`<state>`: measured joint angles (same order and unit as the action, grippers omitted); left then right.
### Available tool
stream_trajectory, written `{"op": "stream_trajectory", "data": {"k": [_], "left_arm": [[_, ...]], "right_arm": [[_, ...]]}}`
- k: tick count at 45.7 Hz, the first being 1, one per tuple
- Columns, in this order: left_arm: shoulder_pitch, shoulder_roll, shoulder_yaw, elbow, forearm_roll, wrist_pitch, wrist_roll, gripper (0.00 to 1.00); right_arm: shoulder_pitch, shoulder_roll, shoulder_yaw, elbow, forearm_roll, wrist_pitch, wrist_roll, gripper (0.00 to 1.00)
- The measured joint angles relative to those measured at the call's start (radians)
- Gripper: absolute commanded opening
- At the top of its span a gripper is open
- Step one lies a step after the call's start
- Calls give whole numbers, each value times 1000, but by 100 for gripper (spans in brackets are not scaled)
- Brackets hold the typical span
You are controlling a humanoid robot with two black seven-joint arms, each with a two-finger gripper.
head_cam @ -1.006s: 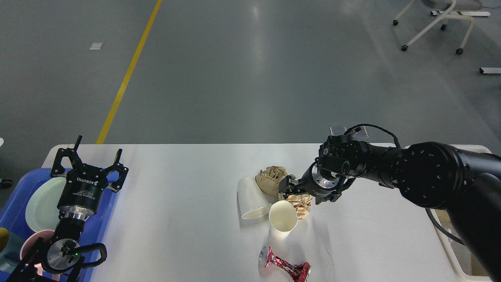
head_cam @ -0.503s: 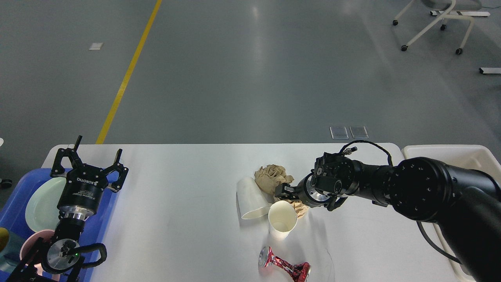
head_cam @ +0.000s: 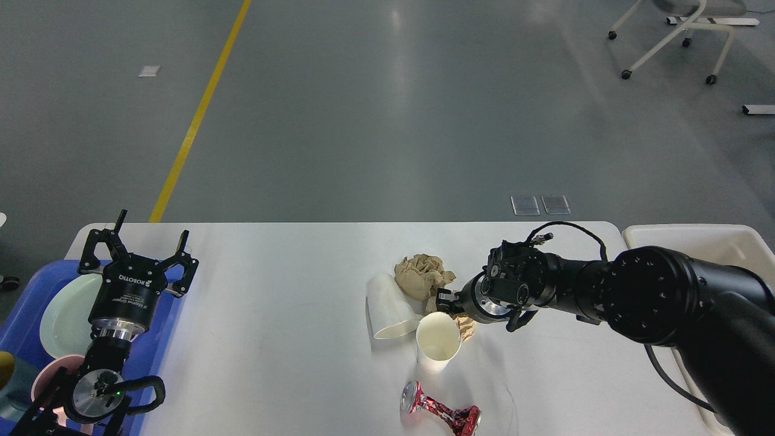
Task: Tidy desktop
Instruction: 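Lower the right gripper and grasp the crumpled brown paper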
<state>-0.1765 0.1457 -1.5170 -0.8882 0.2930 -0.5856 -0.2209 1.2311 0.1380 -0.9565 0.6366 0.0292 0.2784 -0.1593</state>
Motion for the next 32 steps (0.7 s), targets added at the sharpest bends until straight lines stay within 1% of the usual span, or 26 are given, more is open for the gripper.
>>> {"op": "stream_trajectory", "data": {"k": [7,14,22,27,32], "left_arm": [[0,0,0,0,0,0,0,96],[-1,0,0,0,0,0,0,96],[-1,0,0,0,0,0,0,96],[-1,0,0,0,0,0,0,96],[0,0,0,0,0,0,1,96]], "right_arm": [[-1,-1,-1,3,3,3,-7,0],[-1,-7,-1,3,14,-7,-25,0],[5,-17,0,2,20,-9,-31,0],[16,-30,0,2,20,3,-35,0],[54,-66,0,27,19,55,-46,0]]}}
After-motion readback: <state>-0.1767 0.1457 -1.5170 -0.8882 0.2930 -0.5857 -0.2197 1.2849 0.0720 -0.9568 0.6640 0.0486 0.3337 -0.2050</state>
